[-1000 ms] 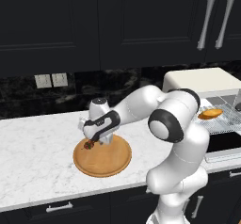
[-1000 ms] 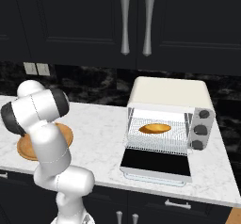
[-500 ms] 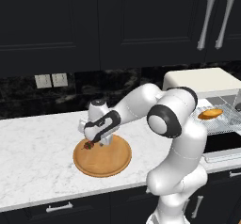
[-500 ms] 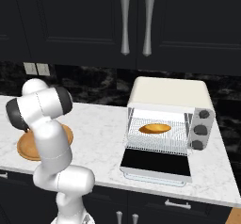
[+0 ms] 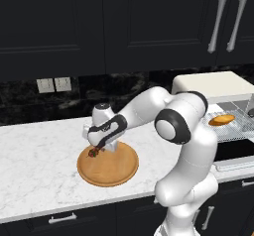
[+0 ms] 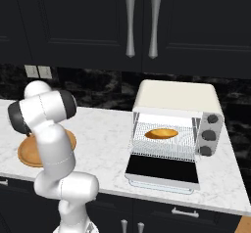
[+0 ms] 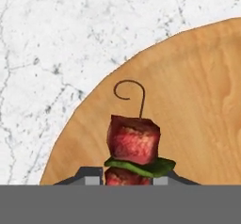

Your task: Pick up the kebab skewer and baguette bread, and place them inside the toaster oven. Close the toaster oven door and start by setting the timer.

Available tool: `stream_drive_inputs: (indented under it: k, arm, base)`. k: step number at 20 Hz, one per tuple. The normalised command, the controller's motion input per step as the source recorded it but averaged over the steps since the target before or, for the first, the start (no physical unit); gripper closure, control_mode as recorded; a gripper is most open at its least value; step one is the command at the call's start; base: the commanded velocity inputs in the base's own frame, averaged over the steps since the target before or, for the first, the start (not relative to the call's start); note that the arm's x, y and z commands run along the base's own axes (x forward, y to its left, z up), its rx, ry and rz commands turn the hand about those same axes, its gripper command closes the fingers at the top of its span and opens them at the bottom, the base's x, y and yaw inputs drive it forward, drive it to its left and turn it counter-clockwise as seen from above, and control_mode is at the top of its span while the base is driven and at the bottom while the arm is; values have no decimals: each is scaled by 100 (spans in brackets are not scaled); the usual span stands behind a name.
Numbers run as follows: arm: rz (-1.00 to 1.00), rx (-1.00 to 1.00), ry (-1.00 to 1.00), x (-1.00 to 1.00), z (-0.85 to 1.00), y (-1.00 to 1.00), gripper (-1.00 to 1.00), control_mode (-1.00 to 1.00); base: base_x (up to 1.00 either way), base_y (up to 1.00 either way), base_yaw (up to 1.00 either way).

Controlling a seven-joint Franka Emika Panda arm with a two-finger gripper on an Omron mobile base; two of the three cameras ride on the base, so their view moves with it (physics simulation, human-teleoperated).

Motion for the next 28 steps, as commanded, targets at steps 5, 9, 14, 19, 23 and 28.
stream_drive_inputs:
  k: [5, 9, 14, 19, 23, 28]
  arm:
    - [0, 1, 0, 0, -13, 0, 100, -100]
    - [-2, 0, 0, -16, 24, -5, 100, -100]
    - [-5, 0, 0, -25, 71, -37, 100, -100]
    - [-5, 0, 0, -28, 75, -69, 100, -100]
    - [-9, 0, 0, -17, 65, -69, 100, -100]
    - [-11, 0, 0, -13, 35, -76, 100, -100]
  base:
    - [0, 0, 0]
    - [0, 0, 0]
    - [0, 0, 0]
    - [0, 0, 0]
    - [0, 0, 0]
    - [0, 0, 0]
